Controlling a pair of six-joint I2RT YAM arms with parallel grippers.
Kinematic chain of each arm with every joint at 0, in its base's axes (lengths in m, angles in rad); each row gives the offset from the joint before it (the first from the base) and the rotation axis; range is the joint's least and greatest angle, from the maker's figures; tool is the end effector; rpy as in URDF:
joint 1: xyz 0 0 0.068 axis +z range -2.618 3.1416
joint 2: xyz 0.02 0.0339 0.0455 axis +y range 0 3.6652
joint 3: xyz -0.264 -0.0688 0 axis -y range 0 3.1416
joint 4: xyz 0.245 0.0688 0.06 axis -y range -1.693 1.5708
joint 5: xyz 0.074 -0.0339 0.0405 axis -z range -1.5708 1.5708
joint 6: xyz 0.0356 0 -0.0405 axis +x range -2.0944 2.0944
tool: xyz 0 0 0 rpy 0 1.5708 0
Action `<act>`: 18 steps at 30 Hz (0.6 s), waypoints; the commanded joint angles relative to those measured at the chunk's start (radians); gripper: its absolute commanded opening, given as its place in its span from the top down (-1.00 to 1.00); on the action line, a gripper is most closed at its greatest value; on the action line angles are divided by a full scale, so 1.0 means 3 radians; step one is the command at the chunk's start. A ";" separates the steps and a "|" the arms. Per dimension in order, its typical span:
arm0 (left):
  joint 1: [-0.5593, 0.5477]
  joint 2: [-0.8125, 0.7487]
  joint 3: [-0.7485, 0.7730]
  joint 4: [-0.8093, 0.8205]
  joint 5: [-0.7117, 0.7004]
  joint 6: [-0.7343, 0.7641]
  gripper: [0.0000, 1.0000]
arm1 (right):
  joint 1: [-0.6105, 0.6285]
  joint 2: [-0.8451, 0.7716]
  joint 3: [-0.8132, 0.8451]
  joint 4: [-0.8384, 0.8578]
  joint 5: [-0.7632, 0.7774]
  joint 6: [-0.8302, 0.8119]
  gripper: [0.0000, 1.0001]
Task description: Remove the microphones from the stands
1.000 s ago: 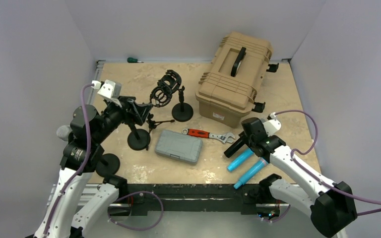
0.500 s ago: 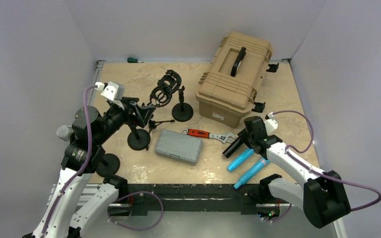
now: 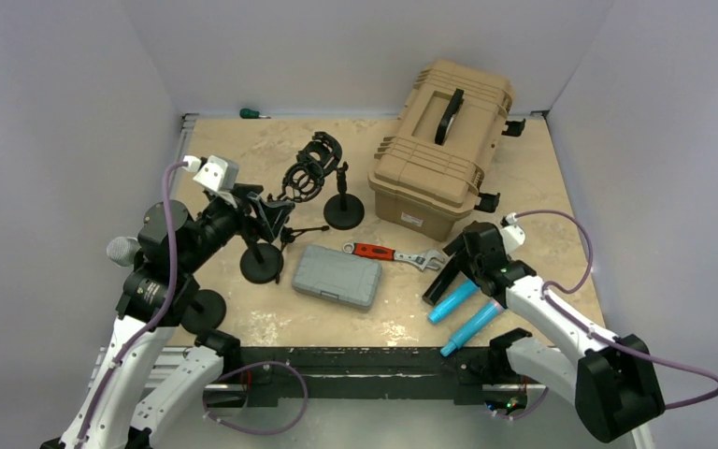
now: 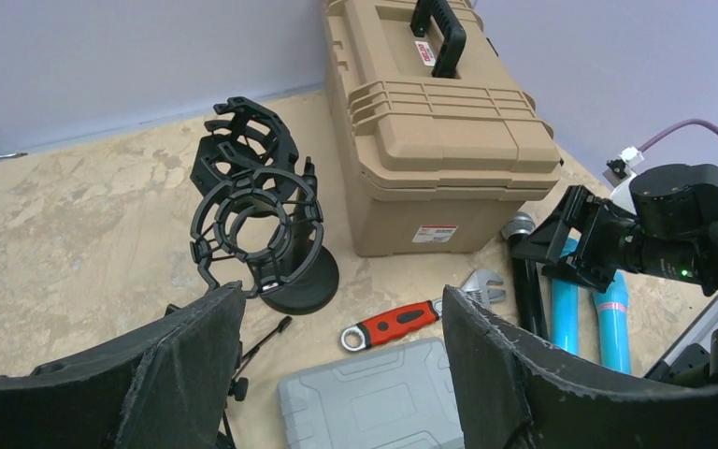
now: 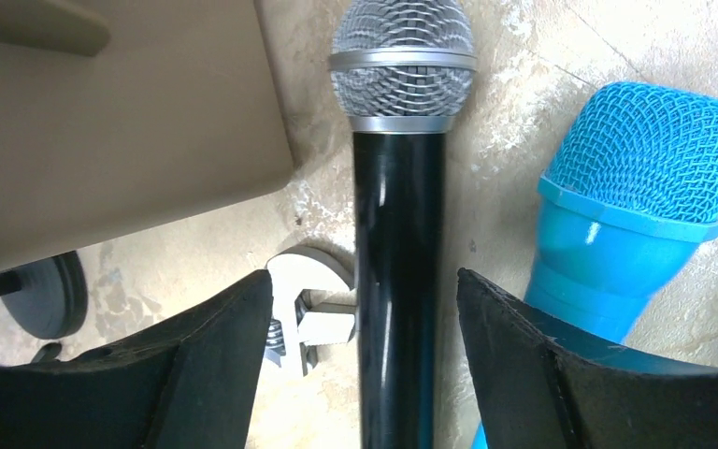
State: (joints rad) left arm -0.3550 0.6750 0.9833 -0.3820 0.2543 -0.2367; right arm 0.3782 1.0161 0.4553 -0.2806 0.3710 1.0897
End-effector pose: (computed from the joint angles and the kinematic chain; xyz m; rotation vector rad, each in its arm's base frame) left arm 0.1256 -0.0561 0.4020 0.2970 1.6574 -0.6573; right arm 0.1830 0.0588 0.1785 0.9761 2.1437 0.2734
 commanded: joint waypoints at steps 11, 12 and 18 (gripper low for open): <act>-0.0042 -0.0014 -0.0036 0.0154 0.0012 0.0128 -0.49 | -0.0014 -0.0850 0.0106 -0.0016 -0.0642 -0.0591 -0.58; -0.0048 -0.0020 -0.0036 0.0152 0.0017 0.0131 -0.49 | -0.0016 -0.0895 0.0107 0.0025 -0.0751 -0.0703 -0.59; -0.0064 -0.0025 0.0017 0.0106 -0.0004 0.0143 -0.44 | -0.0013 -0.0921 -0.0006 0.0587 -0.1644 -0.1239 -0.63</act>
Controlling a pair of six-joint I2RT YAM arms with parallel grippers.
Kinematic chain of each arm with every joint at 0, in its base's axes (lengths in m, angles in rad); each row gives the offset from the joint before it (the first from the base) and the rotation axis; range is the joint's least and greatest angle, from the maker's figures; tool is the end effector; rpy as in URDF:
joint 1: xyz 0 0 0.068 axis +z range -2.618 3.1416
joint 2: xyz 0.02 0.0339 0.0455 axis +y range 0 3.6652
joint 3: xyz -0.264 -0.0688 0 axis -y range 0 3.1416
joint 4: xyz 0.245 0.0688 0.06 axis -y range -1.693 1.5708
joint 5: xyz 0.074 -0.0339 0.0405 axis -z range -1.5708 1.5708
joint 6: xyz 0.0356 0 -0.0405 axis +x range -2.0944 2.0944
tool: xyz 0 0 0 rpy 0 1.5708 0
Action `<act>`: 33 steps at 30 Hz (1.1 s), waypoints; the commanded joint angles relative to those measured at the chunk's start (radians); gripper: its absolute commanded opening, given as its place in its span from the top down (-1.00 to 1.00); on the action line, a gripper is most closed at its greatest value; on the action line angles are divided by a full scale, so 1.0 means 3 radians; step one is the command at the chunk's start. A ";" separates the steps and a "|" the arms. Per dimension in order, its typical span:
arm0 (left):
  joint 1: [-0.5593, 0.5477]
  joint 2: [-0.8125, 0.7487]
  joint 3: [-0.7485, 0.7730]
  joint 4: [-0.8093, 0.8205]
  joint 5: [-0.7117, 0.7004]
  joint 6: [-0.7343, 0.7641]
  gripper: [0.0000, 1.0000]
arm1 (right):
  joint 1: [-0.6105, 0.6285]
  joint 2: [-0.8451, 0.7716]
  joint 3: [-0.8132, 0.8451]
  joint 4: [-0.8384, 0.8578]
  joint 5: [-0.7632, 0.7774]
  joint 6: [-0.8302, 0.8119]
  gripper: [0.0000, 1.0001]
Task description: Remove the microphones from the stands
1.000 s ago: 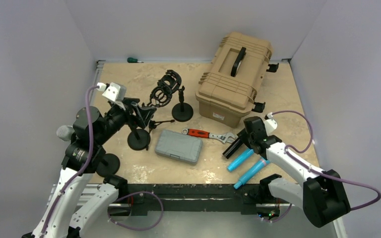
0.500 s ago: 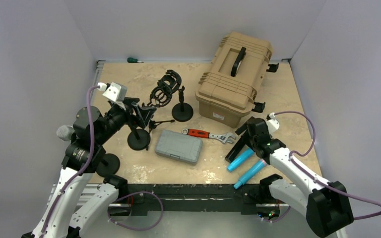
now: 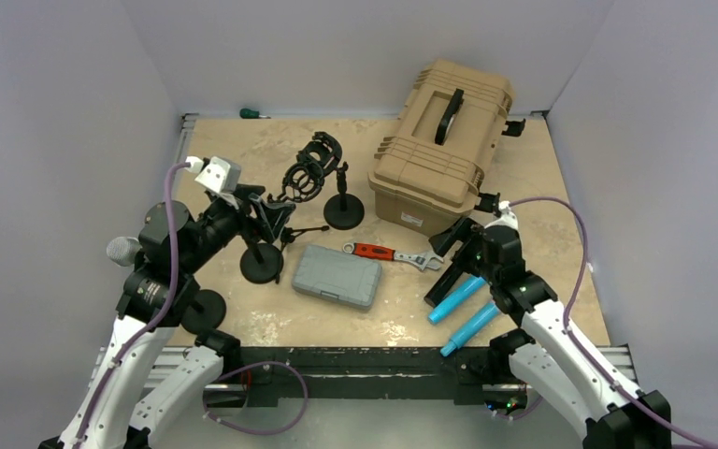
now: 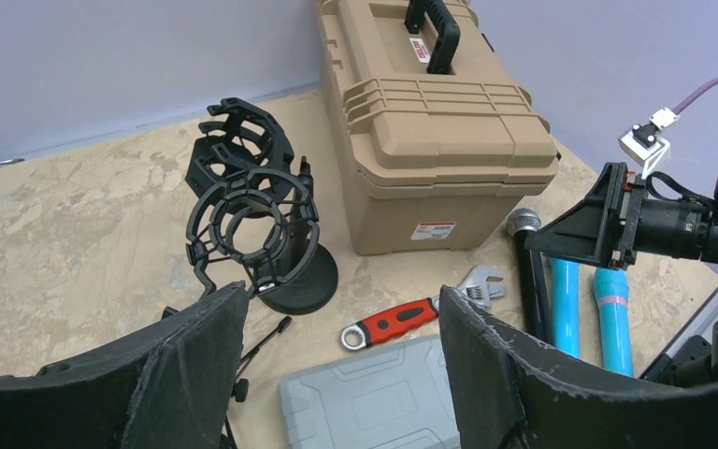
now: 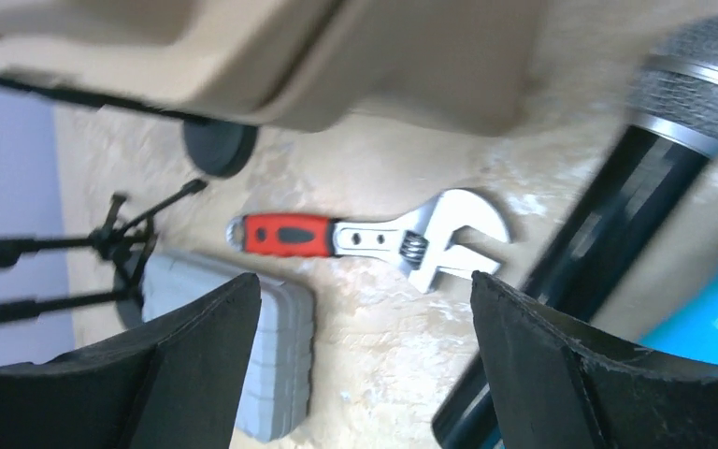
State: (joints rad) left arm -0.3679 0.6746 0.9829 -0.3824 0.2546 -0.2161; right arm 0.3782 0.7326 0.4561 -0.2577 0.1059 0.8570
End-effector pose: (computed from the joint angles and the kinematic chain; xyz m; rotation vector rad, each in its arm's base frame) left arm 0.1248 -0.0577 0.4019 0.3249 1.6518 -0.6517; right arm 0.1593 0.0593 0.2252 0.5768 2.0871 0.6213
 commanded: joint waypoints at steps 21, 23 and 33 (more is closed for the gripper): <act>-0.0021 -0.0634 0.1405 -0.1969 -0.1059 -0.0155 -0.47 | 0.0851 0.0025 -0.0011 0.1790 -0.1711 -0.0747 -0.74; -0.0021 -0.0707 0.1518 -0.2170 -0.1275 -0.0098 -0.47 | 0.1024 0.0100 0.0002 0.1887 -0.1645 -0.0719 -0.73; -0.0021 -0.1111 0.1602 -0.2791 -0.1933 -0.0168 -0.46 | 0.1294 0.0387 -0.0003 0.2183 -0.1556 -0.0600 -0.73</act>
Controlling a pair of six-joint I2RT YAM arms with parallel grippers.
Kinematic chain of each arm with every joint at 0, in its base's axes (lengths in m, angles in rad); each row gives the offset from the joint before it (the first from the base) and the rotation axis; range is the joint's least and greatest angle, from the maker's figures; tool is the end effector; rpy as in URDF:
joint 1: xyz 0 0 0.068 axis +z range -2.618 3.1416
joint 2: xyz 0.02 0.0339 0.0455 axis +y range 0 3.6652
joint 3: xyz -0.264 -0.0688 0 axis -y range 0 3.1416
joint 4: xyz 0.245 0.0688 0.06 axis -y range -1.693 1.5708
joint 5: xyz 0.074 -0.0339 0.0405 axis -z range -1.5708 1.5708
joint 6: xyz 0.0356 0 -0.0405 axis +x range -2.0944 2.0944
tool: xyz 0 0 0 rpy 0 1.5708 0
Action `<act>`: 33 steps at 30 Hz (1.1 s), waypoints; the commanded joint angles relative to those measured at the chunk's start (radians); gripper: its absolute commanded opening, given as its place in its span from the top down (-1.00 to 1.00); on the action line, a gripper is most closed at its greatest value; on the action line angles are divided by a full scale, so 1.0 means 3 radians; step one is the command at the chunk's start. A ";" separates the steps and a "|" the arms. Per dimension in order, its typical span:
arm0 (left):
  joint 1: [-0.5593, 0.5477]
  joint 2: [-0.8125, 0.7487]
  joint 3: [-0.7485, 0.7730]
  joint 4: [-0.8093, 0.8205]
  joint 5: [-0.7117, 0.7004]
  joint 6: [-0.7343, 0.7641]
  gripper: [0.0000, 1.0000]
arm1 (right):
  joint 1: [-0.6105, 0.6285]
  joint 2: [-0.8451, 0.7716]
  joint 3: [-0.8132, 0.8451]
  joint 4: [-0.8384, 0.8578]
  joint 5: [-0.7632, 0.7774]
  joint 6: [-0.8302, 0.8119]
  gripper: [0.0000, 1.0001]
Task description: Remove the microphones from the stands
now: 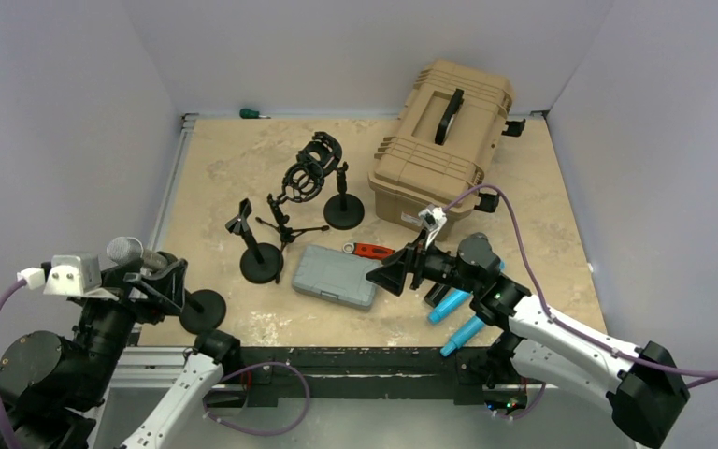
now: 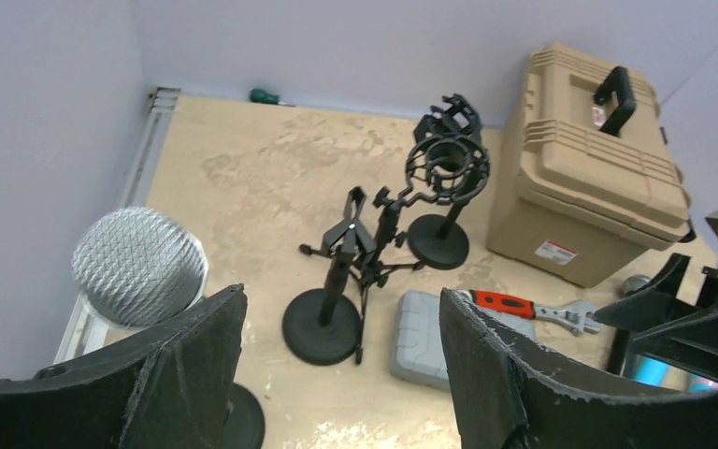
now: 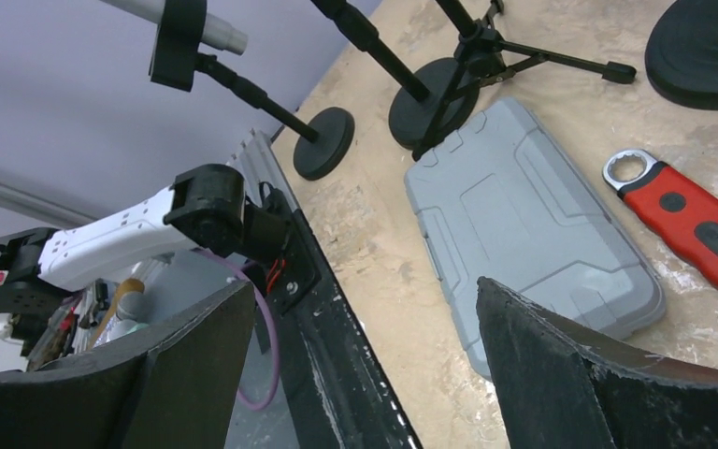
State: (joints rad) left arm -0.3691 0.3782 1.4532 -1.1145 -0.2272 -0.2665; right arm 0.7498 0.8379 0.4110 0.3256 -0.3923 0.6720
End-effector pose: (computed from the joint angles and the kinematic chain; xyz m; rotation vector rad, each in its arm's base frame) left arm -0.0465 0.0266 0.4507 -0.0937 1.6153 -0.3088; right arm 0.1353 0.1446 0.2521 -0.4012 1.8235 1.3602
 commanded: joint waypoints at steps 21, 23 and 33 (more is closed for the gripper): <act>-0.0017 -0.0216 -0.1518 0.0541 -0.2185 -0.0346 -0.94 | 0.0083 0.0023 0.0217 0.0053 0.0262 0.0048 -0.69; -0.0014 -0.0185 -0.1555 0.0684 -0.2180 -0.0324 -0.95 | 0.0083 0.0022 0.0217 0.0046 0.0275 0.0053 -0.69; -0.0017 -0.0160 -0.1875 0.1165 -0.2479 -0.0244 -0.44 | 0.0240 0.0162 0.0358 -0.0010 0.0421 -0.0008 -0.68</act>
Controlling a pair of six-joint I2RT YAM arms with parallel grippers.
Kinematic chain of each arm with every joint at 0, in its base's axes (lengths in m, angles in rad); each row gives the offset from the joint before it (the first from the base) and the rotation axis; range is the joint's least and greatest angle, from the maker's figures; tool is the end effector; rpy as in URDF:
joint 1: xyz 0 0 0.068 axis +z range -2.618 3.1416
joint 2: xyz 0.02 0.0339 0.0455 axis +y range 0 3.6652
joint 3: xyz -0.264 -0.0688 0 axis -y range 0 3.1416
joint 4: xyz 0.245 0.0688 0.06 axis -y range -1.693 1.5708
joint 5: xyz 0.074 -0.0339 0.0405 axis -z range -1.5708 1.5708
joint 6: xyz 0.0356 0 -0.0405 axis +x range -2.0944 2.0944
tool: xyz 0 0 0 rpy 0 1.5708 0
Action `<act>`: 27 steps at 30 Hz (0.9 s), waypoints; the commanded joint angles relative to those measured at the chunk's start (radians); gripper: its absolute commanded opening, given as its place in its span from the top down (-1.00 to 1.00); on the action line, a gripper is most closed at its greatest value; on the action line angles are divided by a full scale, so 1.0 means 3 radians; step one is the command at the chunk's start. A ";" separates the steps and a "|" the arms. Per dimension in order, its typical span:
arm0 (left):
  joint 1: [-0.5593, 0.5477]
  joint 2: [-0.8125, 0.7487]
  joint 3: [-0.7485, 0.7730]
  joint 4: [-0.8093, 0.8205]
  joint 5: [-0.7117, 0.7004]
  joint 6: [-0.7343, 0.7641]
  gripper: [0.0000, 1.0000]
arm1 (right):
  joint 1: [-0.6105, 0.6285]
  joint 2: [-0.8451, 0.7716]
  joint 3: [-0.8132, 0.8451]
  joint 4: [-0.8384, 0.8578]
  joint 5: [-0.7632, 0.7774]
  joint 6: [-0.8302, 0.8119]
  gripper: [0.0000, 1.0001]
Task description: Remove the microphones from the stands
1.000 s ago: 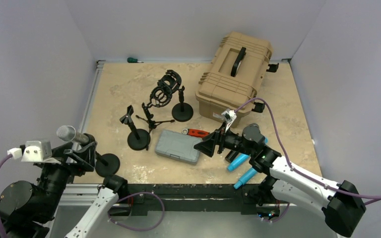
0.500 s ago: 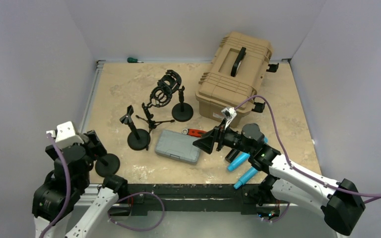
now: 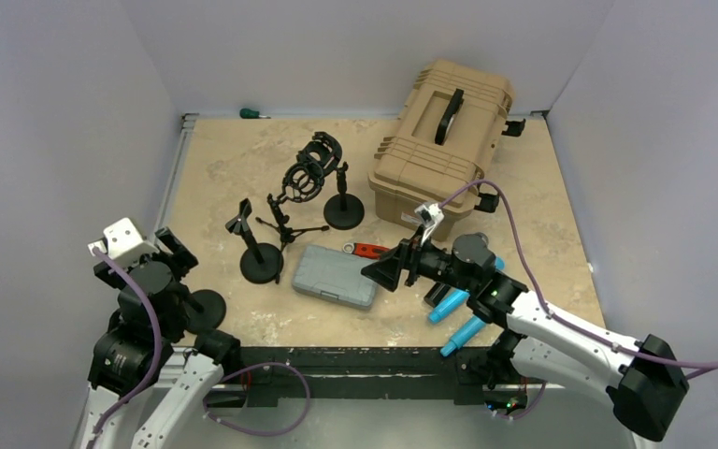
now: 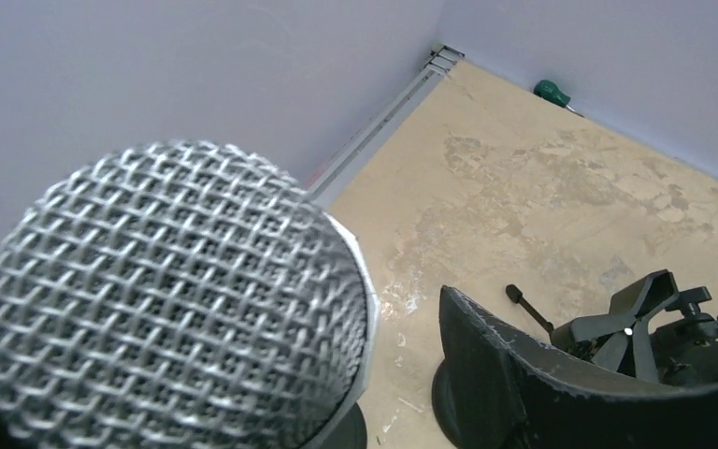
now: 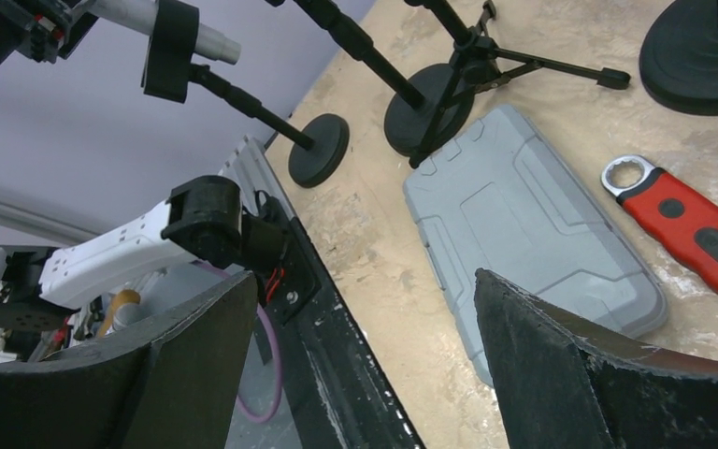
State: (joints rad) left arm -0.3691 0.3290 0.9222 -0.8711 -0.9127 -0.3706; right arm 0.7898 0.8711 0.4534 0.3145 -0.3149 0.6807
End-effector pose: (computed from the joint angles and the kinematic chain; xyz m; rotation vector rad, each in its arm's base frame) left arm 0.0399 0.0148 0.3592 -0.6088 1.6396 0.3033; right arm 0.1369 0.1537 0.2598 -0.3643 1.8277 1.3331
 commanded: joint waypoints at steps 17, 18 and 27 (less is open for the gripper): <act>-0.0017 0.0730 0.0552 -0.0953 -0.0644 -0.1222 1.00 | 0.1274 0.1049 0.1067 -0.0046 0.1236 -0.0366 -0.70; -0.0017 0.0772 0.0615 -0.1112 -0.0669 -0.1458 1.00 | 0.1349 0.1154 0.1206 -0.0057 0.1298 -0.0394 -0.70; -0.0017 0.0823 0.0683 -0.1259 -0.0644 -0.2307 1.00 | 0.1797 0.1863 0.1776 0.0077 0.1467 -0.0545 -0.71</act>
State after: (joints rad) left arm -0.3698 0.5636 1.0908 -1.2381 -1.1000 -0.8913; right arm 1.2823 1.3880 0.9180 0.3004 0.0570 0.5659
